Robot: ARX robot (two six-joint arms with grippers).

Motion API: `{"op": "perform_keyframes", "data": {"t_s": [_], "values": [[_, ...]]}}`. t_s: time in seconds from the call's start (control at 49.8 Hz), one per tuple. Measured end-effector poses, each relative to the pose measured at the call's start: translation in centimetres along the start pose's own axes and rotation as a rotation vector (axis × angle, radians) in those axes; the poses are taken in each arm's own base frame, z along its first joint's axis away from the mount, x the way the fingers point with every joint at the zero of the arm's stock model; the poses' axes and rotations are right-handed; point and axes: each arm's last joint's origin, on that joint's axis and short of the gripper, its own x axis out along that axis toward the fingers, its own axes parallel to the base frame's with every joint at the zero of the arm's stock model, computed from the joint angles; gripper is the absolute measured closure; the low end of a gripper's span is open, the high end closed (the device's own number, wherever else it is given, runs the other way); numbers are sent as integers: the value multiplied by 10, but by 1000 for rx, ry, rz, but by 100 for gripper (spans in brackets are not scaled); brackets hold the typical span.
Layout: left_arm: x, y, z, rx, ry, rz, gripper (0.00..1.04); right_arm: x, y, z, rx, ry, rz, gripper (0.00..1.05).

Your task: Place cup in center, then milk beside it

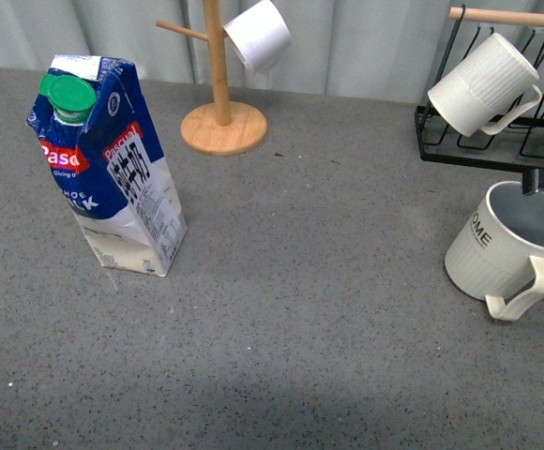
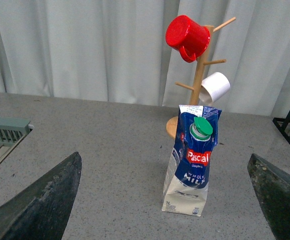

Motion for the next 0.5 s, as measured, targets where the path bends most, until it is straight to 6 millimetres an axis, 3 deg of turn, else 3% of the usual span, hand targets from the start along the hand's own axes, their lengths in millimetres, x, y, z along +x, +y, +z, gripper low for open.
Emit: {"op": "perform_keyframes", "data": {"t_s": [0.281, 0.502], "values": [[0, 0, 0, 0, 0, 0, 7, -9, 11, 7, 26, 4, 57, 104], [0, 0, 0, 0, 0, 0, 7, -18, 54, 16, -39, -42, 175, 104]]}}
